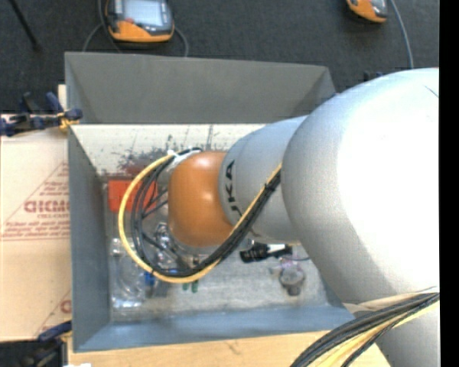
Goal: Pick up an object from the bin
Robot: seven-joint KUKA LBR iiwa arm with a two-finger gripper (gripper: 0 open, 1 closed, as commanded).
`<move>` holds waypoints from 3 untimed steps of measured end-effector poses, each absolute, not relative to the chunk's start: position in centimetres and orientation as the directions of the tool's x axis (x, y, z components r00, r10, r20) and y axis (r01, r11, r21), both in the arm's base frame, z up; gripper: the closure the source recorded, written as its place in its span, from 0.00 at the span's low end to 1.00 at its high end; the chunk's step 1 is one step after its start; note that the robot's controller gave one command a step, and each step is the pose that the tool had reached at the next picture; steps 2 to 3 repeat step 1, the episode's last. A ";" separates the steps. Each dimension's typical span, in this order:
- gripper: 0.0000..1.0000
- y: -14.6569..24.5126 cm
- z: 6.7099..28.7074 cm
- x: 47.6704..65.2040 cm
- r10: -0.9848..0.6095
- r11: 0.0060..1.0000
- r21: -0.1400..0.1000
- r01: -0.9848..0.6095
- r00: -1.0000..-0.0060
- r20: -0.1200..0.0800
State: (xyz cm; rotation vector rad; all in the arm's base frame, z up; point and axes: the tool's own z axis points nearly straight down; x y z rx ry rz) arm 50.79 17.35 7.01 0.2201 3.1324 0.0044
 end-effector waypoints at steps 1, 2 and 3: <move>1.00 15.0 22.0 55.1 0.194 0.981 0.006 0.194 -0.981 -0.012; 1.00 15.0 22.0 55.1 0.194 0.981 0.006 0.194 -0.981 -0.012; 1.00 15.0 22.0 55.1 0.194 0.981 0.006 0.194 -0.981 -0.012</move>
Offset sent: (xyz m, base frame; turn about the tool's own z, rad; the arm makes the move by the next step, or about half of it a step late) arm 0.0398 -0.0233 0.1444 0.0508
